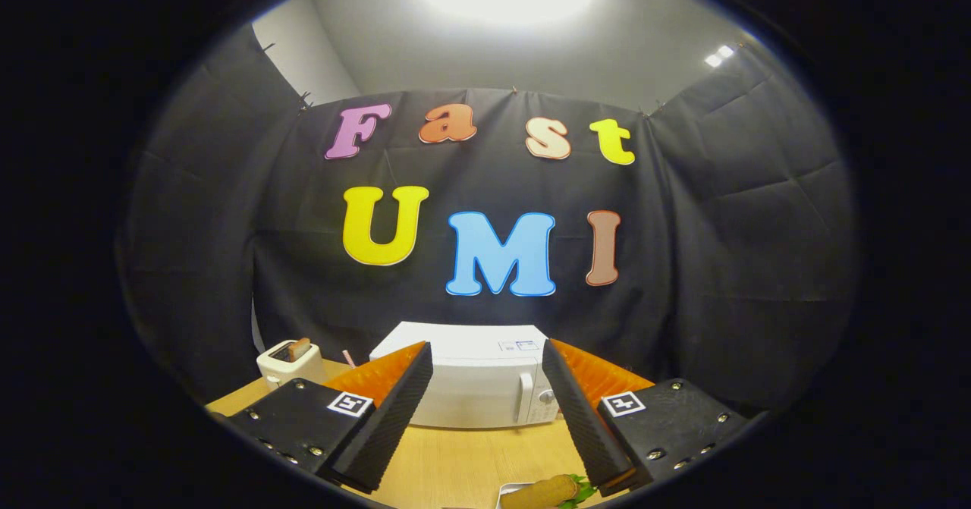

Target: Open the microwave, put the food inside, and close the microwave door.

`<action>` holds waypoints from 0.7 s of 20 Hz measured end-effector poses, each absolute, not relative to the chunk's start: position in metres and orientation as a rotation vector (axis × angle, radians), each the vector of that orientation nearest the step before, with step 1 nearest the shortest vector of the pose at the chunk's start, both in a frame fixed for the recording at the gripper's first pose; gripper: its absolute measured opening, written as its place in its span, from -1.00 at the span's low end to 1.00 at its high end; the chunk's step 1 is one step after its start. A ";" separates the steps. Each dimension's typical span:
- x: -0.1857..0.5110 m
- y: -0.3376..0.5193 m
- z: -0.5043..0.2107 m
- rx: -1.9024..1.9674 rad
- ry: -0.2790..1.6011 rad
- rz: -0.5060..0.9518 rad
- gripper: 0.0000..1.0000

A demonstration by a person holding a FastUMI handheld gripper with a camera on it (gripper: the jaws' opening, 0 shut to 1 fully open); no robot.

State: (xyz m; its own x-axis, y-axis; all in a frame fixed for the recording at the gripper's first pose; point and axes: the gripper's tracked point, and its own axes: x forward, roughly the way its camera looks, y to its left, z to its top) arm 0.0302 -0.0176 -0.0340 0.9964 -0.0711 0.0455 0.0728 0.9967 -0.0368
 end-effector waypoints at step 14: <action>0.148 -0.064 -0.117 -0.047 -0.072 -0.013 0.89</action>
